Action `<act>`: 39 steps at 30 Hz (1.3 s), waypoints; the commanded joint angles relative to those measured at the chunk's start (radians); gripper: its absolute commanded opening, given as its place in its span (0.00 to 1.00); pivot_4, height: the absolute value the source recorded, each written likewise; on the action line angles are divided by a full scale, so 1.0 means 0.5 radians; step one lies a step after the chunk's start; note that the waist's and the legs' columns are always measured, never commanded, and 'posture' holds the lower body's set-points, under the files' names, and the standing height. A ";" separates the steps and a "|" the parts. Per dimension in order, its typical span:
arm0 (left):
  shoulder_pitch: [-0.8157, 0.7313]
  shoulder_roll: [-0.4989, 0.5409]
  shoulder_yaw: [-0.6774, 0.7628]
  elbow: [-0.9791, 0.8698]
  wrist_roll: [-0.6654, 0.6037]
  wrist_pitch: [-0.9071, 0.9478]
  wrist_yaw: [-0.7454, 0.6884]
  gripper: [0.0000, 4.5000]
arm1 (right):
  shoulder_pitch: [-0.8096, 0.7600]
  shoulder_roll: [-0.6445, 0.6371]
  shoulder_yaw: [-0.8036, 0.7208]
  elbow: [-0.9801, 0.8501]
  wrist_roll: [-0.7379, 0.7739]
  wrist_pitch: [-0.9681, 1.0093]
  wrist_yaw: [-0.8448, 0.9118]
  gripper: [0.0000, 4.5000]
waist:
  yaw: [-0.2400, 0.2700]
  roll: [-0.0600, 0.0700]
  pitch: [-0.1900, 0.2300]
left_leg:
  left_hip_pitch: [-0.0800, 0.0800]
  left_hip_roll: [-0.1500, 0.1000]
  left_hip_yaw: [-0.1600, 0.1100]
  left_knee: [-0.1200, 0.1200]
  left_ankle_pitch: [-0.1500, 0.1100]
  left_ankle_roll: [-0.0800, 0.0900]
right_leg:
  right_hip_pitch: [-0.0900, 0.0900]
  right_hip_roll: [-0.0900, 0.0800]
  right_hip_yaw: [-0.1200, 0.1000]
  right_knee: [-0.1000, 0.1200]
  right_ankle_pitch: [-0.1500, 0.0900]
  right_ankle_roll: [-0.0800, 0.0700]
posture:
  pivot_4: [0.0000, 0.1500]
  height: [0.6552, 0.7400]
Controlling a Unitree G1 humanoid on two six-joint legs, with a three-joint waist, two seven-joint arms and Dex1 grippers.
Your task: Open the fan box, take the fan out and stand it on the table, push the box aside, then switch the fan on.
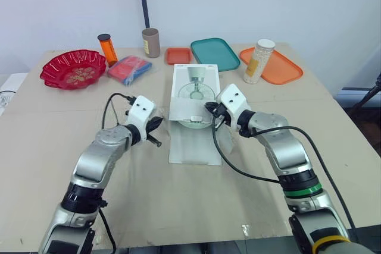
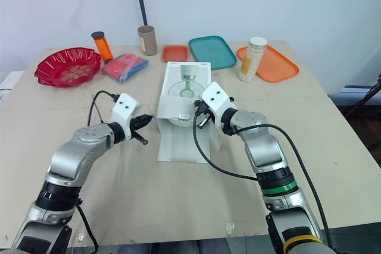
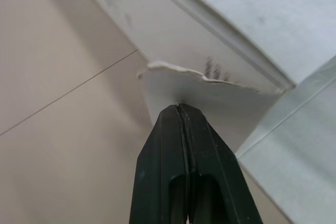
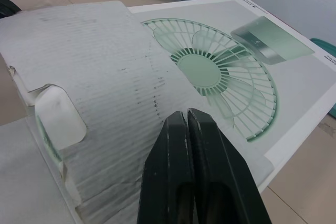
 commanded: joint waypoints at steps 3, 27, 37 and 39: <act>0.040 0.008 0.343 -0.352 -0.177 0.223 0.084 0.00 | 0.053 0.017 0.093 0.062 -0.005 0.050 0.048 0.02 | 0.002 -0.001 -0.001 | 0.000 0.000 0.000 0.000 0.000 0.000 | 0.001 0.000 0.000 0.000 0.000 0.000 | 1.00 1.00; 0.055 -1.255 1.396 -0.758 -1.108 1.517 0.520 0.00 | 0.013 0.016 0.146 0.137 -0.021 -0.032 0.090 0.02 | -0.010 -0.015 -0.009 | 0.005 0.003 0.003 -0.001 0.000 -0.004 | 0.004 0.003 0.002 -0.002 0.000 -0.001 | 1.00 1.00; 0.123 -0.984 1.209 -0.608 -1.261 1.517 0.534 0.00 | 0.037 0.046 0.152 0.105 -0.032 -0.024 0.061 0.02 | -0.010 -0.017 -0.011 | 0.005 0.002 0.003 -0.001 0.000 -0.005 | 0.005 0.003 0.003 -0.002 0.000 -0.001 | 1.00 1.00; 0.125 -0.794 1.232 -0.573 -1.337 1.517 0.516 0.00 | 0.040 0.052 0.148 0.103 -0.032 -0.025 0.057 0.02 | -0.010 -0.017 -0.011 | 0.006 0.003 0.003 -0.002 0.000 -0.007 | 0.003 0.004 0.004 -0.002 0.001 -0.001 | 1.00 1.00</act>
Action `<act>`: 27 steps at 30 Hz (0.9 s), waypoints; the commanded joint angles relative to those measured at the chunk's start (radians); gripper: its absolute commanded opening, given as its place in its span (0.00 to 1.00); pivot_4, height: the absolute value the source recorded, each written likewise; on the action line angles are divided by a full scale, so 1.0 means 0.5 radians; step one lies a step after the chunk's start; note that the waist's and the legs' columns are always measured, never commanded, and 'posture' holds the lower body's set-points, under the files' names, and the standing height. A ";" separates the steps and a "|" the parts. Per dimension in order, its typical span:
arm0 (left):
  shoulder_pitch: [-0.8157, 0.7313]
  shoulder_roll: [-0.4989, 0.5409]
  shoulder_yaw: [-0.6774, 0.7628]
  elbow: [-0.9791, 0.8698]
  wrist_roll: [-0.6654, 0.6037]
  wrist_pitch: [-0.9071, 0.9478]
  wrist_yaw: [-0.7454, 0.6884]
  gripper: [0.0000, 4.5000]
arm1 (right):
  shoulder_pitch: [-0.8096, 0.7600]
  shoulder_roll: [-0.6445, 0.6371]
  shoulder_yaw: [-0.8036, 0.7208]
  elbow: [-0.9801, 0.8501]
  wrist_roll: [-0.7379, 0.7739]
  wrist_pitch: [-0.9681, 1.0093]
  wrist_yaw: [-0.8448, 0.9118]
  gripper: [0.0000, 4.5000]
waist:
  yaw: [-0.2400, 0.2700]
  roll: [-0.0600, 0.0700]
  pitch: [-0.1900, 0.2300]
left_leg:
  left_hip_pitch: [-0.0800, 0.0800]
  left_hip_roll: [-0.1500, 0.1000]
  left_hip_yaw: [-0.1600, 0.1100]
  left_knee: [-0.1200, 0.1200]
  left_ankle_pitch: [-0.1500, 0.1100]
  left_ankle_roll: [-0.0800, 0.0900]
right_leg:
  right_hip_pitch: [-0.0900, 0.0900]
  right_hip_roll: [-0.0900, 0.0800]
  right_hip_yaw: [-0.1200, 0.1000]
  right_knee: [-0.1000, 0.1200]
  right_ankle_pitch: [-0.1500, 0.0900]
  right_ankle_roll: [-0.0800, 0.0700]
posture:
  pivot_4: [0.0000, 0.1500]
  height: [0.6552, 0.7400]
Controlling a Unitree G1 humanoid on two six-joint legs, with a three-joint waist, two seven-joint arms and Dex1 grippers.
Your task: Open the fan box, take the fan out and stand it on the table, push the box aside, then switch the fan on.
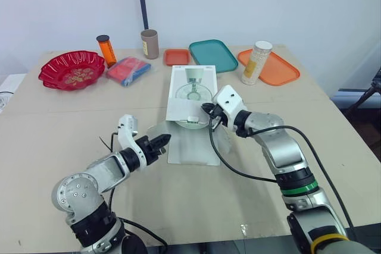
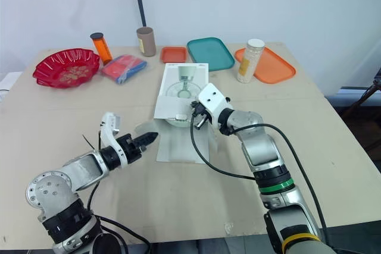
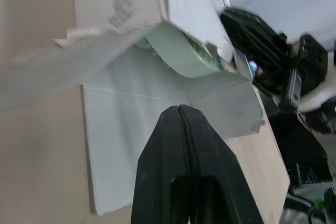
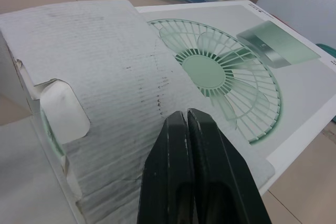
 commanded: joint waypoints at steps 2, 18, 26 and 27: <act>-0.015 0.401 0.020 0.039 -0.222 0.010 -0.075 0.00 | 0.070 0.026 0.102 0.033 -0.013 0.044 0.043 0.02 | -0.004 0.001 0.000 | 0.002 0.002 0.001 -0.002 0.001 -0.001 | -0.001 0.002 0.001 0.000 0.001 -0.002 | 1.00 1.00; 0.098 0.757 -0.107 0.080 -0.871 -0.011 0.348 0.00 | 0.047 0.049 0.103 0.080 -0.042 -0.005 0.045 0.02 | -0.001 -0.005 -0.005 | 0.004 0.005 0.001 -0.005 0.000 -0.002 | 0.000 0.004 0.002 -0.001 0.003 -0.005 | 1.00 1.00; 0.150 0.617 -0.293 0.014 -0.981 -0.242 0.520 0.42 | 0.046 0.044 0.111 0.096 -0.058 -0.034 0.056 0.00 | -0.001 -0.005 -0.006 | 0.005 0.006 0.004 -0.005 0.001 -0.004 | -0.001 0.005 0.004 -0.001 0.003 -0.005 | 1.00 1.00; 0.165 0.613 -0.305 0.015 -1.011 -0.271 0.546 0.47 | 0.048 0.043 0.111 0.093 -0.058 -0.033 0.056 0.00 | -0.001 -0.005 -0.006 | 0.005 0.007 0.005 -0.005 0.001 -0.004 | -0.001 0.005 0.004 -0.001 0.003 -0.005 | 1.00 1.00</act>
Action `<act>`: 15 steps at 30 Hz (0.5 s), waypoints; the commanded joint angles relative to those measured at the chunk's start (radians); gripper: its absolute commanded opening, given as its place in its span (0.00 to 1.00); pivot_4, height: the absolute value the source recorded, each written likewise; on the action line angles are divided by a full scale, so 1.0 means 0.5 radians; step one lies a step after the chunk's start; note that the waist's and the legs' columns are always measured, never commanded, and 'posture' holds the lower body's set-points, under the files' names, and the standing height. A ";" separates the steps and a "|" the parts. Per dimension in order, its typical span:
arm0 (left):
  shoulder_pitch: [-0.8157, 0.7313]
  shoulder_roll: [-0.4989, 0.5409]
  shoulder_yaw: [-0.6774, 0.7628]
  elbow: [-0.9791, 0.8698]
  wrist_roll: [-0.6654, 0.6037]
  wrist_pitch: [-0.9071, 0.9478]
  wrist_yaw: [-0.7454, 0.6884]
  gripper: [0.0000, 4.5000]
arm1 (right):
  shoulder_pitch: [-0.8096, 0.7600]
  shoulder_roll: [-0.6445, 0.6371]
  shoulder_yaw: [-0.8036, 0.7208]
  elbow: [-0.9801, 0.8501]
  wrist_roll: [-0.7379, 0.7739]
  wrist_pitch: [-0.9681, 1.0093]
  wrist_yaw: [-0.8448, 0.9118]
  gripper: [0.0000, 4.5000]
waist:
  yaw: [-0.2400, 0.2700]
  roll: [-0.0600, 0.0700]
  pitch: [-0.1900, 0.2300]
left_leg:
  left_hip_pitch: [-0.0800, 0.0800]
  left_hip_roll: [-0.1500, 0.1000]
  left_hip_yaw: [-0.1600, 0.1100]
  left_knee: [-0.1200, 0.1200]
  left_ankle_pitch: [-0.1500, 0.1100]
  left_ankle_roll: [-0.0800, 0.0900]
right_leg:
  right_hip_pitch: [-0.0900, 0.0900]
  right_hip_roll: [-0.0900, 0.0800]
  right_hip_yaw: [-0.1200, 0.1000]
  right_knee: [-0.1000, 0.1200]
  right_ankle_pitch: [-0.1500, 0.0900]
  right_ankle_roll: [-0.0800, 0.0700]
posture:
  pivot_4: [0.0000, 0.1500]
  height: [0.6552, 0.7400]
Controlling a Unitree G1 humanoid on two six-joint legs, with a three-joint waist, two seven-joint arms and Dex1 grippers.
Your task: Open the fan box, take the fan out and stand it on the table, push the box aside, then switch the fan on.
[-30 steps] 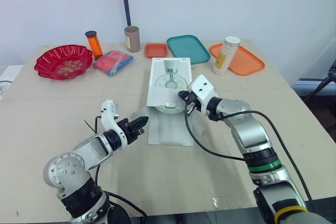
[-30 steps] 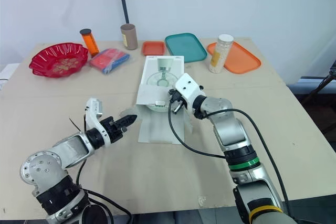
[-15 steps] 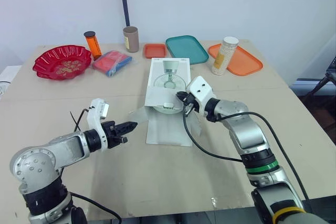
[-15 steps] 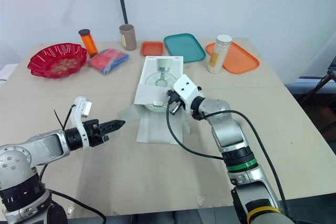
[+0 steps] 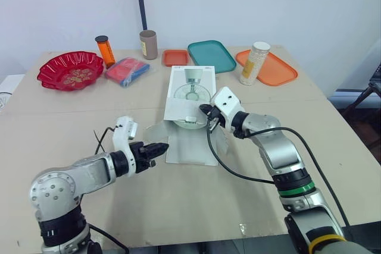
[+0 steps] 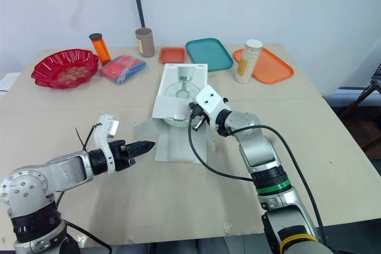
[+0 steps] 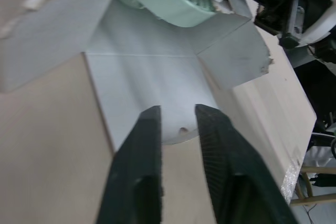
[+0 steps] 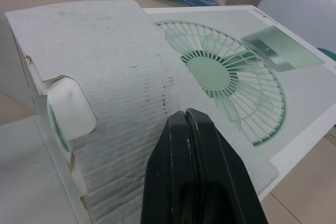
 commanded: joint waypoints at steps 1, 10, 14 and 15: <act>0.047 0.005 -0.040 -0.068 -0.134 -0.132 0.086 0.56 | 0.038 0.010 0.100 0.060 -0.022 0.034 0.053 0.00 | 0.000 0.000 0.000 | 0.000 0.000 0.000 0.000 0.000 0.000 | 0.000 0.000 0.000 0.000 0.000 0.000 | 1.00 1.00; 0.084 0.095 -0.181 -0.002 -0.216 -0.422 0.246 0.98 | 0.047 0.013 0.101 0.049 -0.020 0.036 0.054 0.00 | 0.001 0.000 0.000 | 0.000 0.000 0.000 0.000 0.000 0.000 | 0.000 0.000 0.001 -0.001 0.000 0.000 | 1.00 1.00; 0.089 0.048 -0.281 0.018 -0.269 -0.549 0.306 0.98 | 0.045 0.016 0.103 0.054 -0.023 0.032 0.051 0.00 | 0.002 0.000 0.000 | 0.000 0.000 0.000 0.000 0.000 0.000 | 0.000 0.001 0.001 -0.001 0.000 0.000 | 1.00 1.00; 0.096 0.042 -0.303 0.017 -0.279 -0.582 0.321 0.98 | 0.044 0.016 0.103 0.055 -0.024 0.033 0.051 0.00 | 0.001 0.000 0.000 | 0.000 0.000 0.001 0.000 0.000 0.000 | 0.000 0.001 0.001 -0.001 0.000 0.000 | 1.00 1.00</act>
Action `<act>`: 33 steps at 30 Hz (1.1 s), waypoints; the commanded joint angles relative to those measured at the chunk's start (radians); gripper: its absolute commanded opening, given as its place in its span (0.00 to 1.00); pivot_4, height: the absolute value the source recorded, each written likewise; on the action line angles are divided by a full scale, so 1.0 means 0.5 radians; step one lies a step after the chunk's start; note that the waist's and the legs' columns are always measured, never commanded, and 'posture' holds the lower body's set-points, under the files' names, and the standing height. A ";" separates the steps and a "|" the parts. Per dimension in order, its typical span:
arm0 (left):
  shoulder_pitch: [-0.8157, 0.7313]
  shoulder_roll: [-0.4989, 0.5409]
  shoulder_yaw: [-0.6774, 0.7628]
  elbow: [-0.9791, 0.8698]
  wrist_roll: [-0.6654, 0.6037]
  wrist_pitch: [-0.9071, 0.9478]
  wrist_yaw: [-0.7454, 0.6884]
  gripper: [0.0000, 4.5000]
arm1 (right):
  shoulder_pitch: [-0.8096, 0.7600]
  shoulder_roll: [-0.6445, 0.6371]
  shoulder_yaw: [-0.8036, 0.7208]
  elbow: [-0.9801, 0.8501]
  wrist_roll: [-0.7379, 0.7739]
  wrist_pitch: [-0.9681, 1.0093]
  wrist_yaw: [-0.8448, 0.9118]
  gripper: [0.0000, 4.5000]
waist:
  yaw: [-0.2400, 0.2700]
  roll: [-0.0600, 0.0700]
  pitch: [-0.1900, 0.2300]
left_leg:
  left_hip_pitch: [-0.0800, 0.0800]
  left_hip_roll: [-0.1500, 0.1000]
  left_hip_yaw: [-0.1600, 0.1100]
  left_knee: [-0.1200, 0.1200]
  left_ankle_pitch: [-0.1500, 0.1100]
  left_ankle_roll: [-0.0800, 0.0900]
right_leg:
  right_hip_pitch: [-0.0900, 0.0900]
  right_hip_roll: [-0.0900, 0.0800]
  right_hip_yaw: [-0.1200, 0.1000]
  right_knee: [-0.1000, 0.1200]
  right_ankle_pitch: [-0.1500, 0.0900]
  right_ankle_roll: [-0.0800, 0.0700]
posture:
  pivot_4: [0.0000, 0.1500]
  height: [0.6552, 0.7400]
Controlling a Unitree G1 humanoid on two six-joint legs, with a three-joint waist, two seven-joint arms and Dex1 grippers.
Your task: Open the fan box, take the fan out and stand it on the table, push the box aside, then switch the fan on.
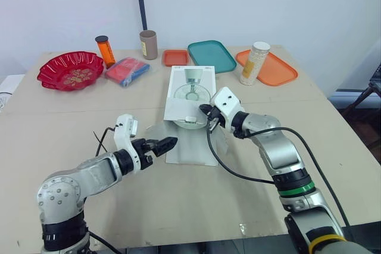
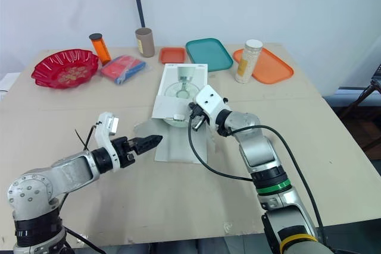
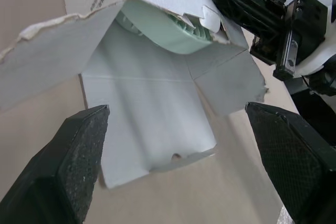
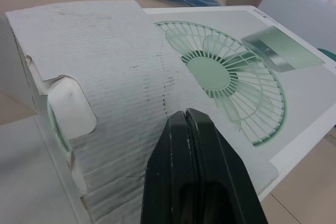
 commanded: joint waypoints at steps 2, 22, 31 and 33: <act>0.026 -0.036 -0.083 -0.020 -0.106 -0.177 0.085 0.98 | 0.043 0.014 0.103 0.056 -0.021 0.035 0.050 0.00 | 0.000 0.000 0.000 | 0.000 0.000 0.000 0.000 0.000 0.000 | 0.000 0.000 0.000 0.000 0.000 0.000 | 1.00 1.00; 0.123 -0.317 -0.363 0.235 0.240 -0.754 -0.053 0.98 | 0.034 0.014 0.112 0.041 -0.038 0.050 0.062 0.00 | 0.001 0.001 -0.001 | 0.000 0.001 0.001 0.000 -0.001 0.002 | 0.000 0.002 0.001 -0.001 0.000 0.000 | 1.00 1.00; 0.053 -0.485 -0.428 0.437 0.435 -0.929 -0.174 0.98 | 0.030 0.018 0.118 0.041 -0.044 0.054 0.062 0.00 | 0.001 0.001 -0.001 | 0.000 0.001 0.002 0.000 -0.002 0.004 | 0.001 0.002 0.001 -0.002 0.000 0.000 | 1.00 1.00; 0.029 -0.525 -0.417 0.505 0.482 -0.978 -0.206 0.98 | 0.031 0.016 0.119 0.041 -0.046 0.057 0.065 0.00 | 0.001 0.001 -0.001 | 0.000 0.002 0.002 0.000 -0.002 0.004 | 0.001 0.002 0.001 -0.002 0.000 0.000 | 1.00 1.00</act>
